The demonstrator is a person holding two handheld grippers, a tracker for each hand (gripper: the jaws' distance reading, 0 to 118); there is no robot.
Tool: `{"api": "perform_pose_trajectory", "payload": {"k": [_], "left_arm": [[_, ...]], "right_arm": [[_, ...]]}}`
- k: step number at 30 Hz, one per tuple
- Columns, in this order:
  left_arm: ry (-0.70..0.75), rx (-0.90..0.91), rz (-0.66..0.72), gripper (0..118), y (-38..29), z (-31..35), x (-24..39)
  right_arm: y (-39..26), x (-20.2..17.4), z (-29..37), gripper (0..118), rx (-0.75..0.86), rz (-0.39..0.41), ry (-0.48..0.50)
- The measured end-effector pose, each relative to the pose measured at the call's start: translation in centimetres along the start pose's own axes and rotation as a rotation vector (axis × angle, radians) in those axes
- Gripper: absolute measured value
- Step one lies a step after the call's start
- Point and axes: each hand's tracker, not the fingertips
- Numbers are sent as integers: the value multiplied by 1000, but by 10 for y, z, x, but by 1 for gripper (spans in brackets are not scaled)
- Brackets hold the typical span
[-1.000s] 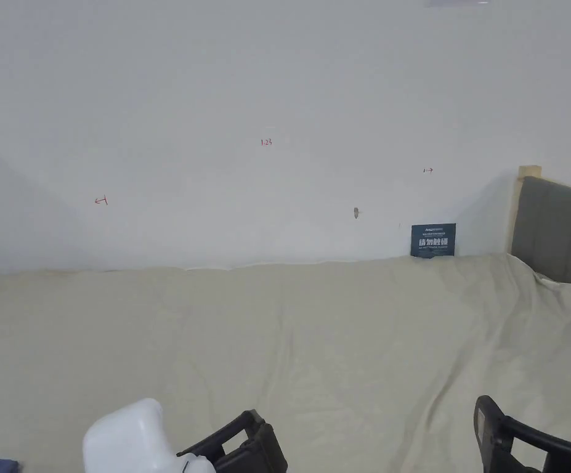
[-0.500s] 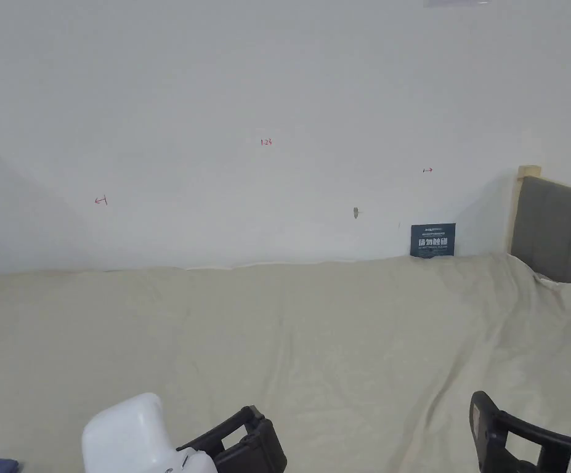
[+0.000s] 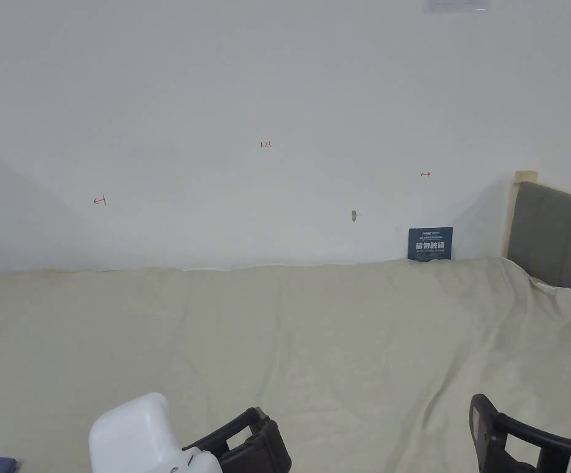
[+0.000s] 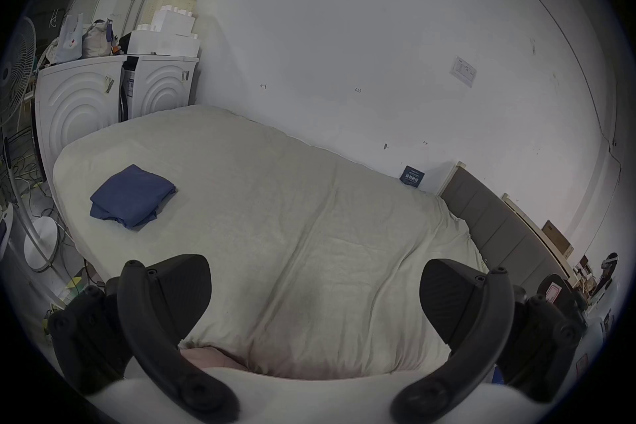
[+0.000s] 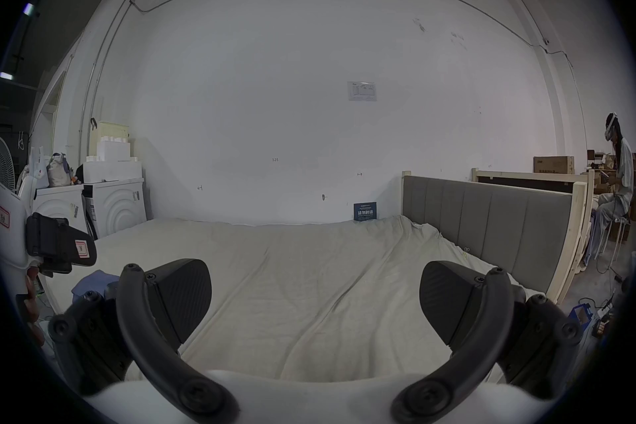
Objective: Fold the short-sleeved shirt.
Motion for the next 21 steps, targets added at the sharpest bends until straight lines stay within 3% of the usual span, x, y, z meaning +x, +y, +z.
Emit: {"api": "perform_pose_trajectory", "payload": {"k": [8,14,21], "left_arm": [[19,24,-44,118,-2,0,0],[-46,5,43,118,1,1,-9],[-21,-8,14,118,-1,-2,-5]], "right_arm": [[0,-2,2,118,5,6,6],[1,-4,2,118,9,7,7],[-1,-5,2,118,5,10,9]]}}
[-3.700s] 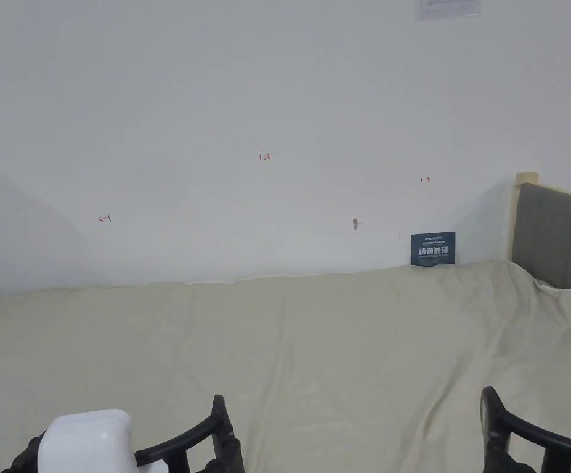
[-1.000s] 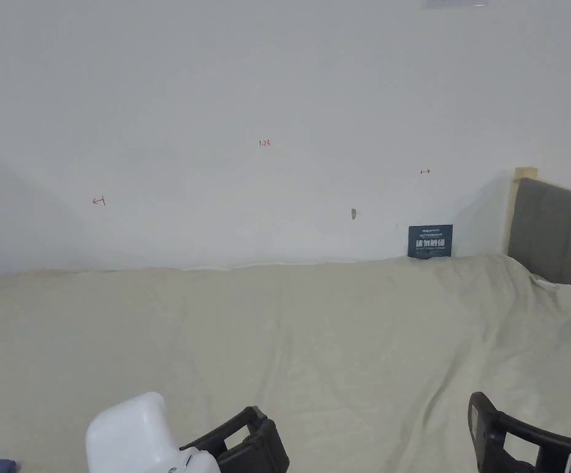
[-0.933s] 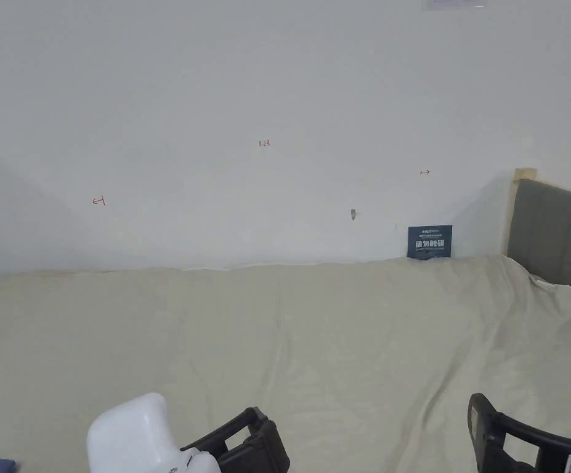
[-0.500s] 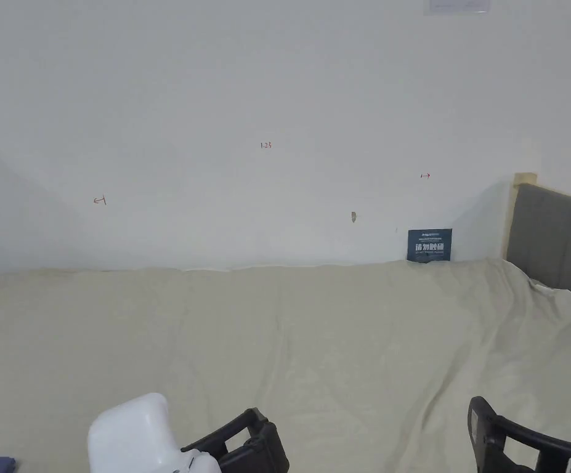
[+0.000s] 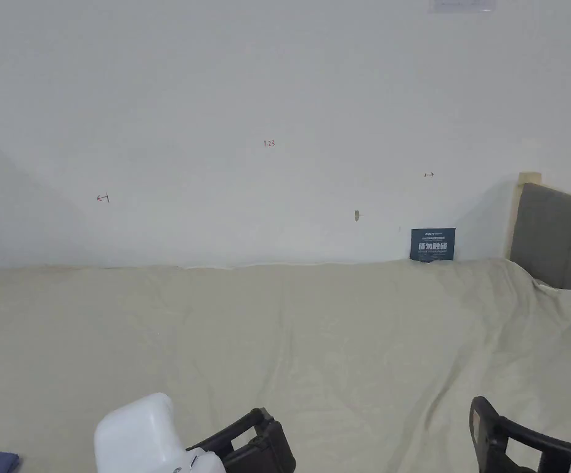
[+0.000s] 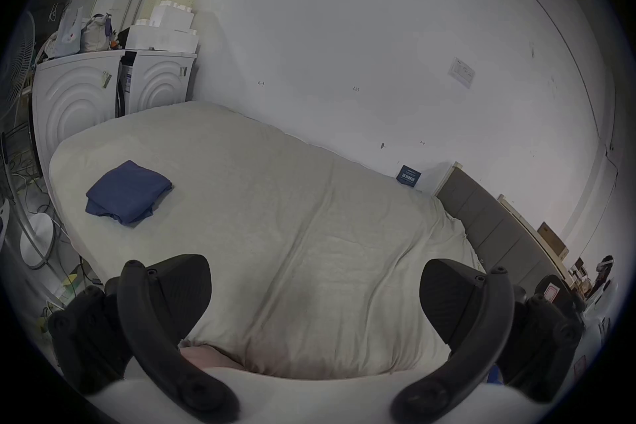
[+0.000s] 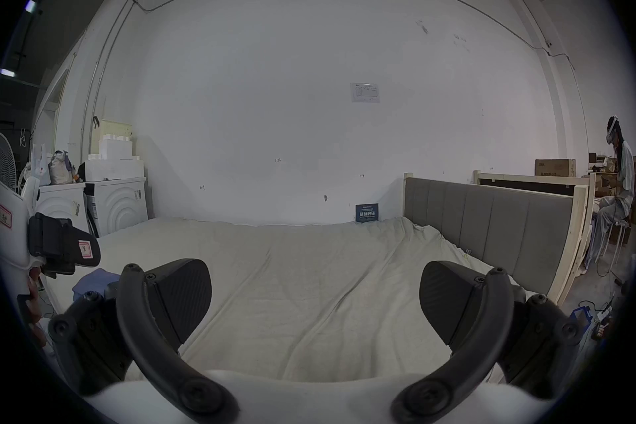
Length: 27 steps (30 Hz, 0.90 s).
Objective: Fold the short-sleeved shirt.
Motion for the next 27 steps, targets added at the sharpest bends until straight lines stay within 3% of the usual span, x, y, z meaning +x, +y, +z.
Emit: {"api": "perform_pose_trajectory", "payload": {"k": [27], "left_arm": [[-19,-40,-6,118,-5,-4,0]], "right_arm": [[-3,-2,-1,118,-25,8,5]]}}
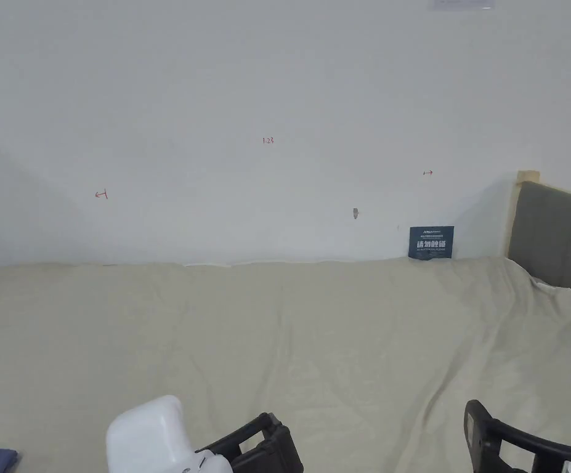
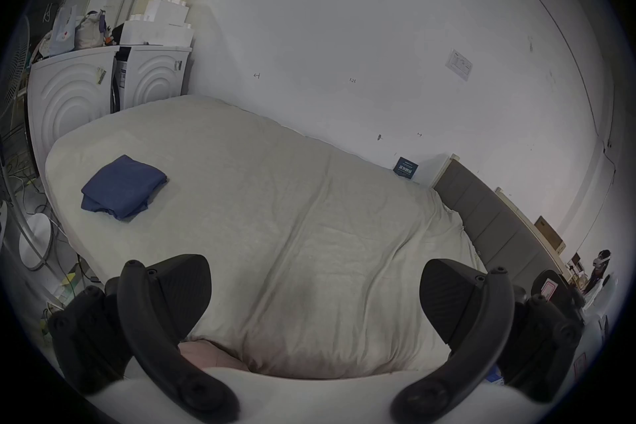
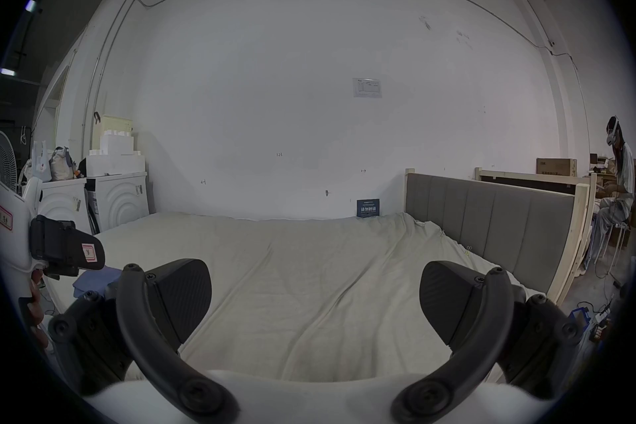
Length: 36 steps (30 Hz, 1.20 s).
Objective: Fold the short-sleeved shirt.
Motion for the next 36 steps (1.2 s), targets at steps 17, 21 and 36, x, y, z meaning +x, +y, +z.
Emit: {"api": "perform_pose_trajectory", "payload": {"k": [17,21,36], "left_arm": [[-17,-10,10,118,-1,-3,-1],[-17,-16,6,118,-1,-3,-1],[1,-22,5,118,-1,-5,0]], "right_arm": [[0,-1,1,118,6,8,1],[0,-1,0,118,-1,1,1],[1,0,0,118,-3,4,0]]}}
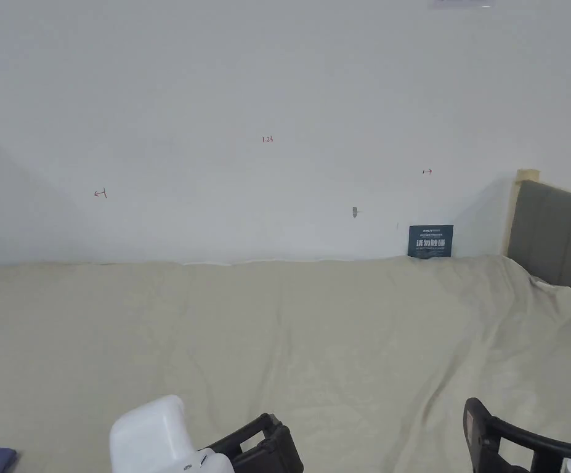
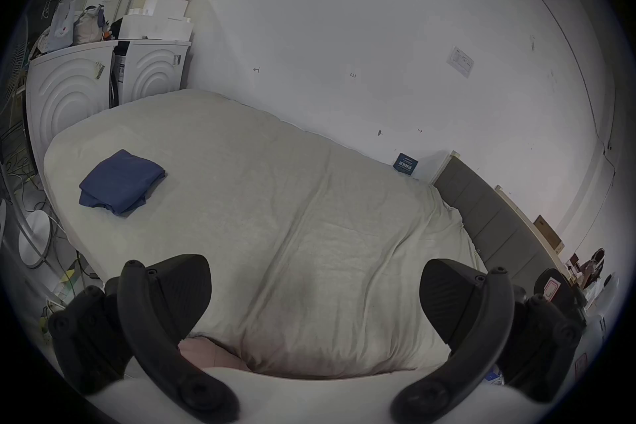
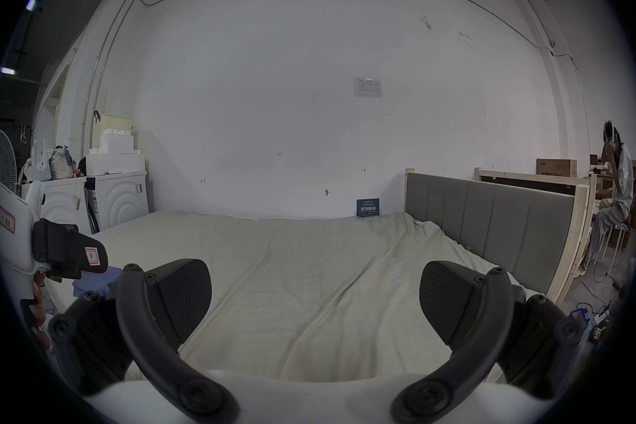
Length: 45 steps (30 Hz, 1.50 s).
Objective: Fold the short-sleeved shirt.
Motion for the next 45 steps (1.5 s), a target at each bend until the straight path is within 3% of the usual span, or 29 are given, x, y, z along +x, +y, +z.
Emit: {"api": "perform_pose_trajectory", "payload": {"k": [9,14,45], "left_arm": [[55,25,22,118,4,1,-4],[-39,19,72,118,4,5,-7],[16,-23,-15,118,-2,-3,3]], "right_arm": [[-2,0,1,118,4,-1,0],[-2,1,1,118,3,-4,-4],[-3,3,1,118,-10,-21,-3]]}}
